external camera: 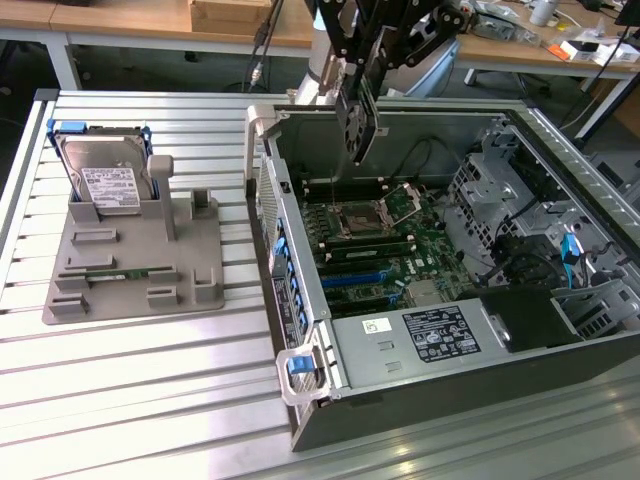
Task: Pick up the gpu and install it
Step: 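Pick up the gpu and move the gpu toward the slot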
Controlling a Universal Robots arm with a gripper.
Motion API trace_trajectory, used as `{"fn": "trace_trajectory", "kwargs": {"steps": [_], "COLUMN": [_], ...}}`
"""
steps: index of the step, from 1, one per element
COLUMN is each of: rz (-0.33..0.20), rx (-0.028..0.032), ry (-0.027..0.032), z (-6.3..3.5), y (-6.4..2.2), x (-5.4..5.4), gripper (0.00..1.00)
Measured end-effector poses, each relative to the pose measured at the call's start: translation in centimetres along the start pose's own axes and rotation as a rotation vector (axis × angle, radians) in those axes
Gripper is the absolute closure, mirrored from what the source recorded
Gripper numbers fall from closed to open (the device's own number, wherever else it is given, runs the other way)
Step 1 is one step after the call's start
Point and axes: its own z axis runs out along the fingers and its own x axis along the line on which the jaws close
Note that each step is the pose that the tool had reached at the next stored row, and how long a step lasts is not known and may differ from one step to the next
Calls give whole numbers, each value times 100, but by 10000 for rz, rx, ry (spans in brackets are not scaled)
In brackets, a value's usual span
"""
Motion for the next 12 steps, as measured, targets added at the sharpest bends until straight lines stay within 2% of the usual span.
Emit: {"fn": "trace_trajectory", "kwargs": {"steps": [6,8,12], "rz": [2,5,7], "rx": [1,4,7], "ry": [21,59,96], "z": [0,4,10], "y": [-27,-41,-40], "x": [-48,-109,-186], "gripper": [74,74,74]}}
